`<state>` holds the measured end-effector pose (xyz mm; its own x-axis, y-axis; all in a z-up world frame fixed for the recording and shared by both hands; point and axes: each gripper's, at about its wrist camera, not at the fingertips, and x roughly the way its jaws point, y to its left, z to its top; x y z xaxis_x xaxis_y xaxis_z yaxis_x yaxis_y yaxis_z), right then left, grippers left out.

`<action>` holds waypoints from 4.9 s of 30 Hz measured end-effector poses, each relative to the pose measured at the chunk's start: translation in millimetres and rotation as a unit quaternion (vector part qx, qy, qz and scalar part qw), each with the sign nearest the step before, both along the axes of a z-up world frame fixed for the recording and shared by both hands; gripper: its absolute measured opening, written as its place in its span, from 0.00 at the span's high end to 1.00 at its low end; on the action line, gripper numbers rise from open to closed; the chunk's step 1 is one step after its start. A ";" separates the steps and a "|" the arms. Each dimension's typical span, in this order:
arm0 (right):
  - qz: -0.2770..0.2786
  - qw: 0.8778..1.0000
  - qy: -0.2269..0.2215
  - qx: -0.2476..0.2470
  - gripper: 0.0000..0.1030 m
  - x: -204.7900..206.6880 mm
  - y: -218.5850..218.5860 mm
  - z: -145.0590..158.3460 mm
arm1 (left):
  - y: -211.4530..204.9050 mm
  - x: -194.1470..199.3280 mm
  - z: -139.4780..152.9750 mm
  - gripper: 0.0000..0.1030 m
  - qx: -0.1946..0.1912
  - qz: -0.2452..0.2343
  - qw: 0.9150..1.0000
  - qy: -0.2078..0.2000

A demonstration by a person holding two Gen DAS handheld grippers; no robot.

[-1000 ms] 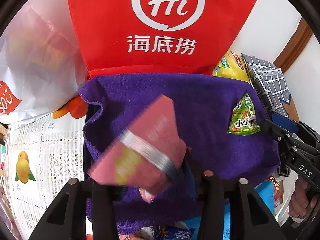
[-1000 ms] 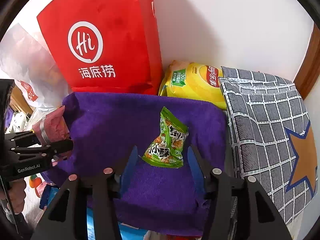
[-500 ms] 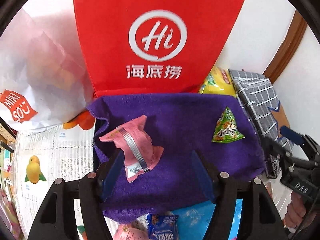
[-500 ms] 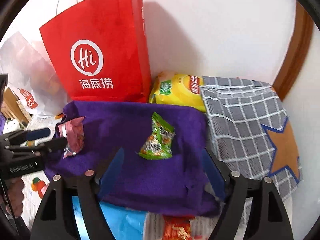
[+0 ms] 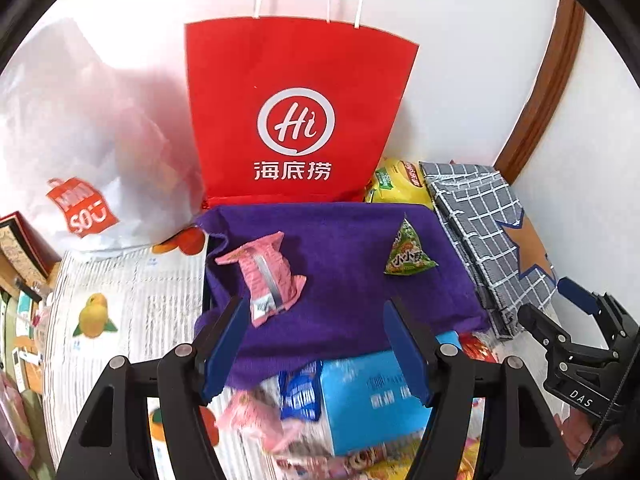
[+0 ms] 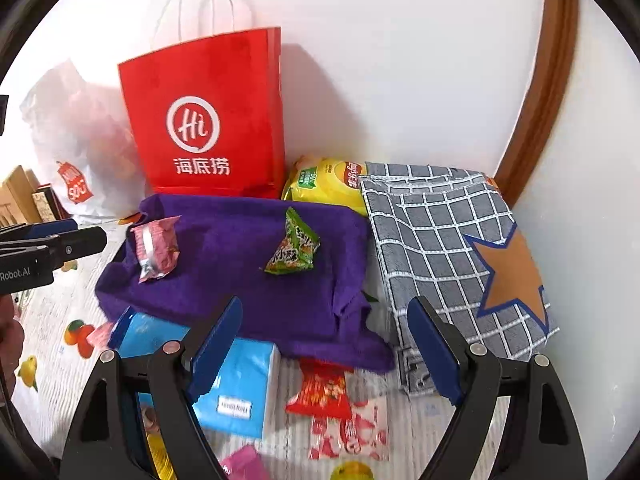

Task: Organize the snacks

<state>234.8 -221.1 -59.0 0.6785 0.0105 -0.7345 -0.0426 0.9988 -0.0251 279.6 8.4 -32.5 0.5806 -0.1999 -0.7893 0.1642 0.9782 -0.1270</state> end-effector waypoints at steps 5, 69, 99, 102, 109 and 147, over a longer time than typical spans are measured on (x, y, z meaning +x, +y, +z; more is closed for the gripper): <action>0.010 0.999 -0.009 0.031 0.18 -31.0 -3.2 6.0 | 11.2 -30.4 5.1 0.34 0.001 0.019 1.000 -0.002; 0.047 0.995 0.080 0.041 0.64 -32.9 -40.2 -128.8 | 70.8 -67.0 -77.7 0.34 0.017 0.092 0.993 0.066; 0.006 0.998 0.034 0.049 0.69 -75.2 -65.9 -75.7 | 24.4 -45.5 -109.0 0.34 0.067 -0.008 0.996 0.057; 0.005 0.998 0.037 0.047 0.69 -71.6 -65.5 -77.2 | 20.5 -40.3 -114.1 0.36 0.074 -0.011 0.996 0.058; 0.002 0.998 0.039 0.044 0.69 -66.1 -64.0 -78.4 | 15.6 -33.7 -116.6 0.53 0.071 -0.020 0.996 0.051; 0.027 0.998 -0.019 0.061 0.69 -115.7 -12.2 -20.9 | 33.0 -127.1 -39.5 0.80 -0.014 -0.007 1.000 0.016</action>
